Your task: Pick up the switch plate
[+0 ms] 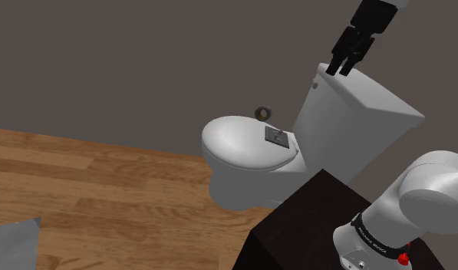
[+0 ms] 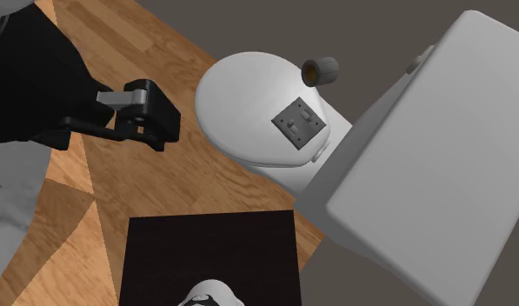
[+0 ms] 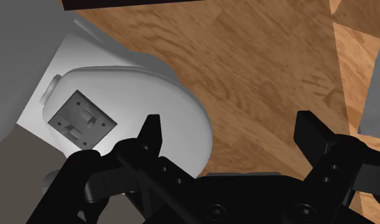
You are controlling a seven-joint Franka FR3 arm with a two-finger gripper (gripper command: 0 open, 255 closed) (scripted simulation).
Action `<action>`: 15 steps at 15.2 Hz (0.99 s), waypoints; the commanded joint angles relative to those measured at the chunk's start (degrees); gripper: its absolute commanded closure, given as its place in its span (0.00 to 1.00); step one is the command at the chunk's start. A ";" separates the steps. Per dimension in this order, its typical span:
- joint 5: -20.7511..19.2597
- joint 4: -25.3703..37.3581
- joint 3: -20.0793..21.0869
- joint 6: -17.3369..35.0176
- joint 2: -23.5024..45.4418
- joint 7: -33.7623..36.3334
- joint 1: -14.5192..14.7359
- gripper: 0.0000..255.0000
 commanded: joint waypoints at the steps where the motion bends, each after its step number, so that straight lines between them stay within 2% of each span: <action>1: 0.00 0.00 0.00 0.00 0.00 0.00 0.00 0.00; 8: -2.46 -6.12 -5.12 11.23 5.45 -6.02 -1.61 0.00; 15: -3.44 -8.66 -10.54 22.67 14.69 -12.25 -2.68 0.00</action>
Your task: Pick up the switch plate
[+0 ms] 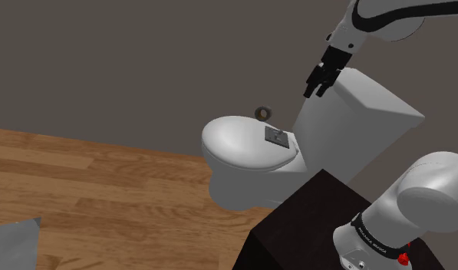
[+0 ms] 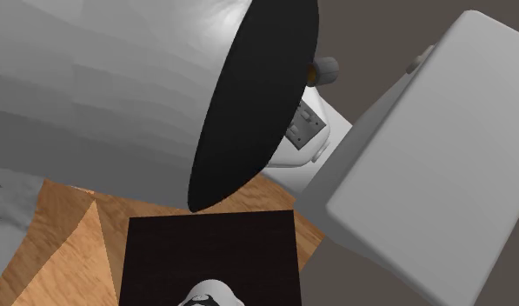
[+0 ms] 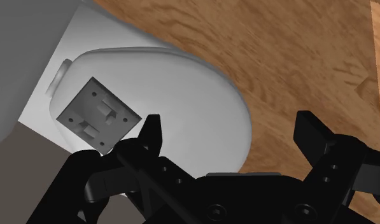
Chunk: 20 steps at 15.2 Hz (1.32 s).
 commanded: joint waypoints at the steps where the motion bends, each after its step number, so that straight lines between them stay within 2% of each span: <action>1: 0.00 -0.73 -1.64 3.90 3.21 -1.99 -0.19 0.00; 6: 1.40 0.19 -5.62 11.49 12.19 -7.18 -0.22 0.00; 10: 4.27 2.37 -8.62 16.77 20.38 -12.14 0.00 0.00; 15: 10.40 6.91 -11.27 21.77 31.64 -19.48 -0.28 0.00; 20: 18.00 13.46 -11.51 24.59 43.43 -27.01 -2.54 0.00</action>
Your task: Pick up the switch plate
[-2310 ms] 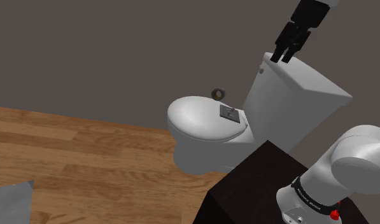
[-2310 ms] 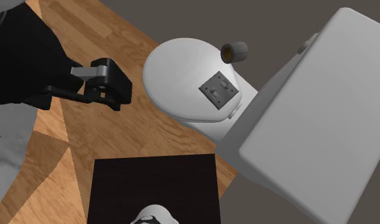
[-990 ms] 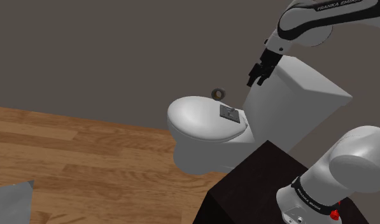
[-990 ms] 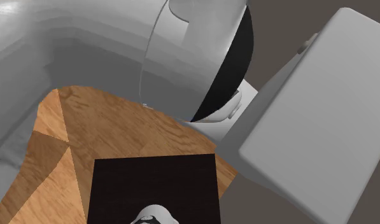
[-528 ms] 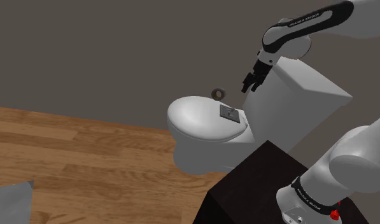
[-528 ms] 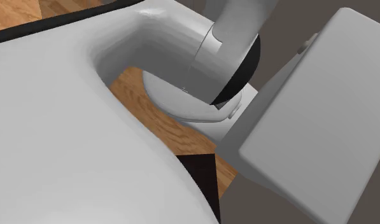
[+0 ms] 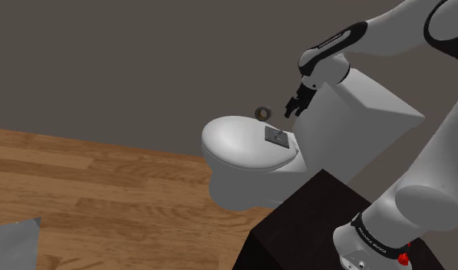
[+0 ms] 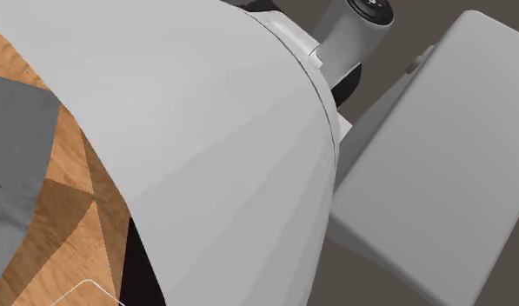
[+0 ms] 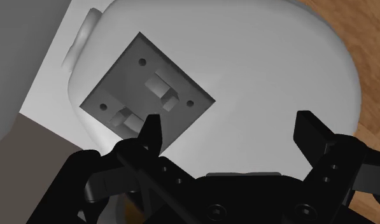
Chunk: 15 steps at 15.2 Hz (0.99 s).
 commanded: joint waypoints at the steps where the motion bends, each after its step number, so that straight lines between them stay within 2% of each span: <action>1: 3.02 2.64 0.22 0.98 4.61 -3.09 -1.35 0.00; 8: 10.68 15.34 3.14 1.75 20.53 -9.87 -7.51 0.00; 15: 13.98 30.19 5.84 0.45 34.90 -12.19 -13.32 0.00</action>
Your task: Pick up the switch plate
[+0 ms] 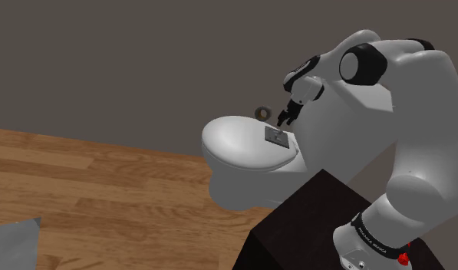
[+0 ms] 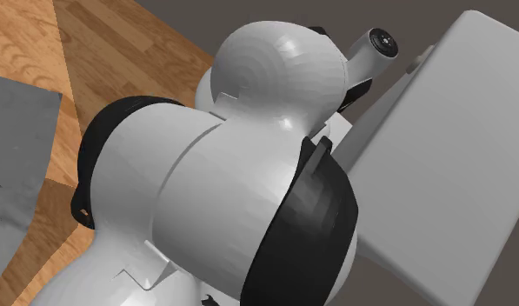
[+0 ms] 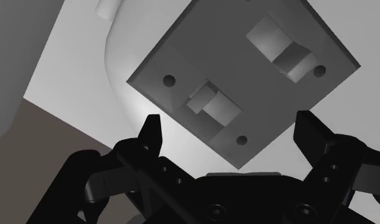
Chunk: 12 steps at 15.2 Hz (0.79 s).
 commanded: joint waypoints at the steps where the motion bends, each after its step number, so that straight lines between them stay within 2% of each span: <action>1: 0.63 2.16 0.58 0.31 2.54 -0.61 -1.02 0.00; 9: 2.04 3.62 1.91 2.76 6.49 -1.79 -1.96 0.00; 10: 2.05 3.56 1.92 2.80 6.47 -1.82 -1.97 1.00; 12: 2.07 3.53 1.92 2.82 6.48 -1.87 -1.99 1.00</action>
